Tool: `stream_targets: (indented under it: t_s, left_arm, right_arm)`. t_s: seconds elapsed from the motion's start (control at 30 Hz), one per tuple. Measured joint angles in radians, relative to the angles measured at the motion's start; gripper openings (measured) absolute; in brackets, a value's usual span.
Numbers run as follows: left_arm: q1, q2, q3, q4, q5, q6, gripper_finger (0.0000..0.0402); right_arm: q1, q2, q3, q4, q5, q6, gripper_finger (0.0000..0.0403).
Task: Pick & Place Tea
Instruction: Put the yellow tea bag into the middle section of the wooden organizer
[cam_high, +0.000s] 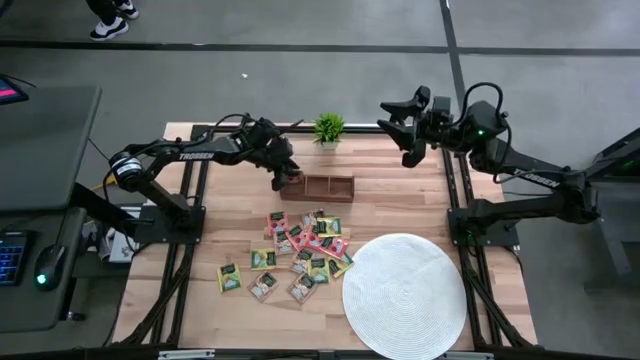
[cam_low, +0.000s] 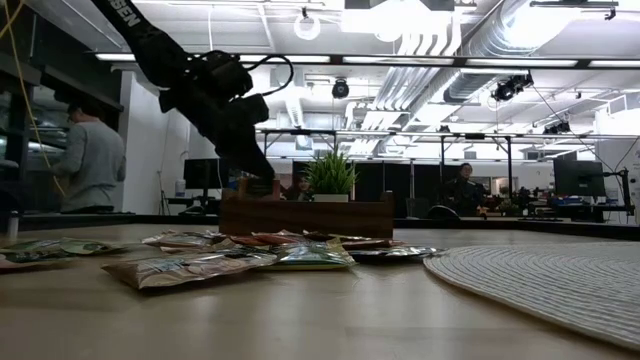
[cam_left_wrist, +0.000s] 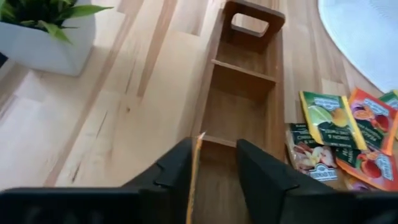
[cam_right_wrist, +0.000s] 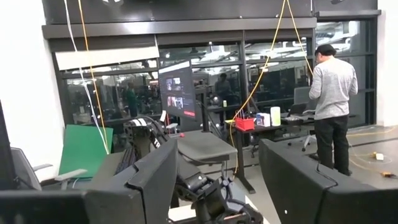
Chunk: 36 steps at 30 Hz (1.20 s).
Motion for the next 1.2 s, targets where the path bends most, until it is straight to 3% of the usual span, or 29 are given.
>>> stream_targets:
  t_s: [0.13, 0.27, 0.43, 0.67, 0.97, 1.2]
  left_arm:
    - [-0.003, 0.000, 0.001, 0.002, 0.006, 0.007, 0.0158]
    - [0.018, -0.029, 0.012, -0.005, 0.001, 0.008, 0.0165]
    - [0.051, -0.127, 0.018, -0.032, -0.032, 0.010, 0.0165]
    - [0.049, -0.343, 0.018, -0.253, -0.109, 0.031, 0.0165]
    - [-0.181, -0.456, 0.018, -0.383, -0.298, -0.089, 0.0166]
    - [-0.471, -0.446, 0.017, -0.359, -0.539, -0.271, 0.0166]
  right_arm:
    - [0.000, 0.000, 0.000, -0.025, -0.007, 0.003, 0.0220]
    - [0.000, 0.001, 0.000, -0.055, -0.008, 0.029, 0.0220]
    - [0.040, 0.025, 0.000, -0.116, -0.018, 0.053, 0.0214]
    - [0.131, 0.097, 0.000, -0.194, -0.004, -0.015, 0.0172]
    - [0.176, 0.190, 0.000, -0.226, -0.011, -0.089, 0.0078]
    - [0.216, 0.238, 0.000, -0.449, -0.030, -0.102, 0.0005]
